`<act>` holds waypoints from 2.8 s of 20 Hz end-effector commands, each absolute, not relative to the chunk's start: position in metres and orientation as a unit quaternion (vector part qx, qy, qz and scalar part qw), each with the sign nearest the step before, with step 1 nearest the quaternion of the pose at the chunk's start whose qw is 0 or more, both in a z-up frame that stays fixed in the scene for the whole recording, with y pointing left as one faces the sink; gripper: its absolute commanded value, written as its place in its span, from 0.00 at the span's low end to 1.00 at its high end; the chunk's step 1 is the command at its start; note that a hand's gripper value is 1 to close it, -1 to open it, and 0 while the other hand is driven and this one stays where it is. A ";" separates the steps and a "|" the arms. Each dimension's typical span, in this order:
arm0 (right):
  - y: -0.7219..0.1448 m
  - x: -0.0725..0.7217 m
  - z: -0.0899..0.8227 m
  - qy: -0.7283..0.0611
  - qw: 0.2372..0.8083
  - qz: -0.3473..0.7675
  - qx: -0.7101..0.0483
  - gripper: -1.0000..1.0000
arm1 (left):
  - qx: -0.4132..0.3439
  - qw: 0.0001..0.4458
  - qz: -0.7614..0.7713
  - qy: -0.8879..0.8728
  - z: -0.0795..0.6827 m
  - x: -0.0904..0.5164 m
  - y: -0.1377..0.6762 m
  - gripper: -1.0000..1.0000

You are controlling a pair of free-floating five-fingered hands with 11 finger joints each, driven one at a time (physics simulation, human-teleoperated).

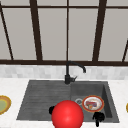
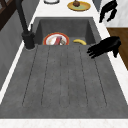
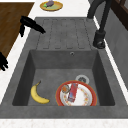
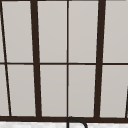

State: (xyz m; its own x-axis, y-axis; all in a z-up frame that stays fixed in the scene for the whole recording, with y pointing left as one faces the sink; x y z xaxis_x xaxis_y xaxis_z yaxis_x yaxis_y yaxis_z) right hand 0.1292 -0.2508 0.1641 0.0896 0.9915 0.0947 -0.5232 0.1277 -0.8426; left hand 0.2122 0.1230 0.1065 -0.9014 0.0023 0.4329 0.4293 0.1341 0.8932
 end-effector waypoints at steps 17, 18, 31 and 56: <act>-0.251 0.129 0.164 -0.356 0.661 0.573 -0.329 0.50 | -0.152 0.161 -0.641 -0.735 0.084 0.129 0.226 0.00; -0.251 0.129 0.164 -0.356 0.661 0.573 -0.329 0.50 | -0.142 0.172 -0.634 -0.740 0.083 0.128 0.233 0.00; -0.250 0.140 0.175 -0.357 0.653 0.588 -0.318 0.00 | -0.126 0.154 -0.647 -0.736 0.087 0.129 0.236 0.50; -0.257 0.300 0.158 -0.362 0.638 0.625 -0.267 0.00 | -0.108 0.132 -0.654 -0.737 0.088 0.109 0.236 0.50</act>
State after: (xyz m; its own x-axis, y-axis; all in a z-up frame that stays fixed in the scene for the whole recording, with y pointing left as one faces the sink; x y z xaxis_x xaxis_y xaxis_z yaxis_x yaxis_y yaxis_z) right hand 0.2832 -0.2560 0.1646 0.0261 0.9904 0.1356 -0.5959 0.1244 -0.7934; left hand 0.1080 0.2357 0.0877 -0.9418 -0.0136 0.3359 0.3320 0.1211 0.9355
